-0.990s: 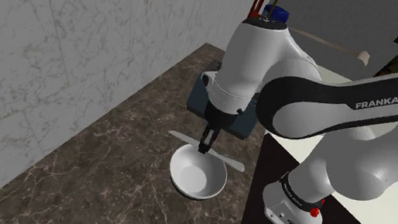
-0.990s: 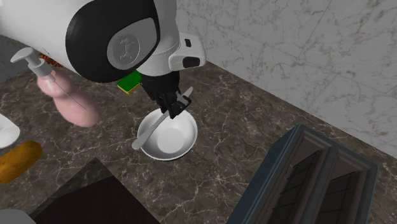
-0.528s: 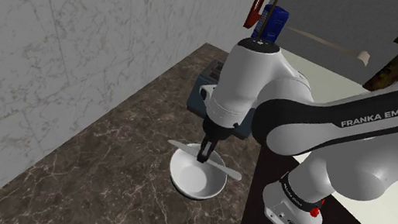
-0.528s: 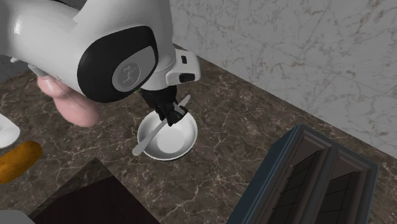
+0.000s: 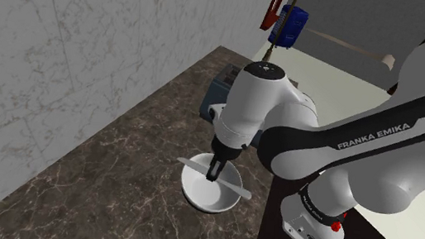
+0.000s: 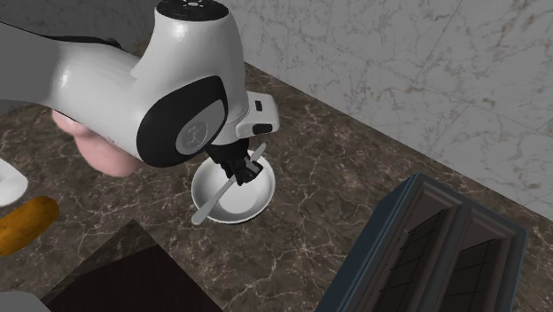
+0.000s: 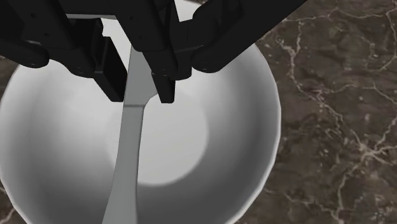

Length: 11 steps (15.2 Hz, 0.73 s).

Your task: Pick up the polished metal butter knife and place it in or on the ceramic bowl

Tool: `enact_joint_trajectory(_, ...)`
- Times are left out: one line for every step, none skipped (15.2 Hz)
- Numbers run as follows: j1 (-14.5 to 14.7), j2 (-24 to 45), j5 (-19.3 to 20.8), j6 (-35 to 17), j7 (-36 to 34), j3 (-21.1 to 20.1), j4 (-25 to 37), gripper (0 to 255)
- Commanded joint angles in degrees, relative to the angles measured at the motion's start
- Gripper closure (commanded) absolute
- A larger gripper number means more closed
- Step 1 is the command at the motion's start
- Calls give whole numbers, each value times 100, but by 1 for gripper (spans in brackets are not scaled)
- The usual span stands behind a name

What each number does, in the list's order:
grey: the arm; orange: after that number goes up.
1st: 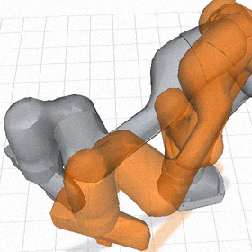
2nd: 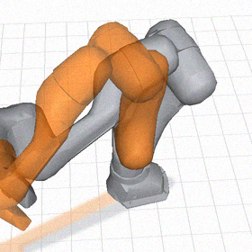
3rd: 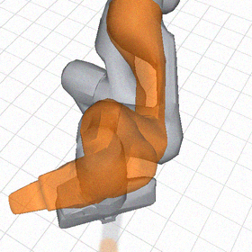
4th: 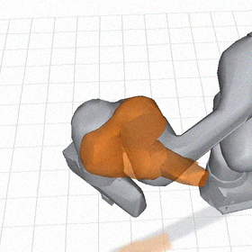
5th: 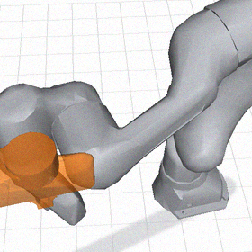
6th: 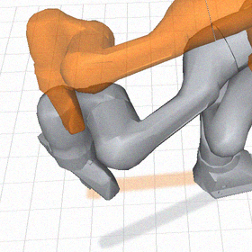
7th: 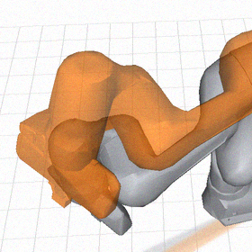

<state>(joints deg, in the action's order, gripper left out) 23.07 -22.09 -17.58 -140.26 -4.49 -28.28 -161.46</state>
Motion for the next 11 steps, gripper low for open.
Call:
enact_joint_trajectory(-13, 108, 8, -135, -22, -38, -23, 255)
enact_joint_trajectory(-12, 107, 7, -135, -22, -38, -23, 255)
enact_joint_trajectory(-12, 108, 8, -135, -22, -38, -23, 255)
enact_joint_trajectory(-12, 108, 8, -135, -22, -38, -23, 255)
enact_joint_trajectory(-12, 108, 8, -135, -22, -38, -23, 255)
enact_joint_trajectory(-12, 108, 8, -135, -22, -38, -23, 255)
enact_joint_trajectory(-12, 108, 8, -135, -22, -38, -23, 255)
enact_joint_trajectory(-13, 107, 8, -134, -22, -37, -23, 255)
enact_joint_trajectory(-13, 107, 8, -134, -22, -37, -23, 0)
enact_joint_trajectory(-13, 107, 8, -134, -22, -37, -23, 0)
enact_joint_trajectory(-13, 107, 8, -134, -22, -37, -23, 0)
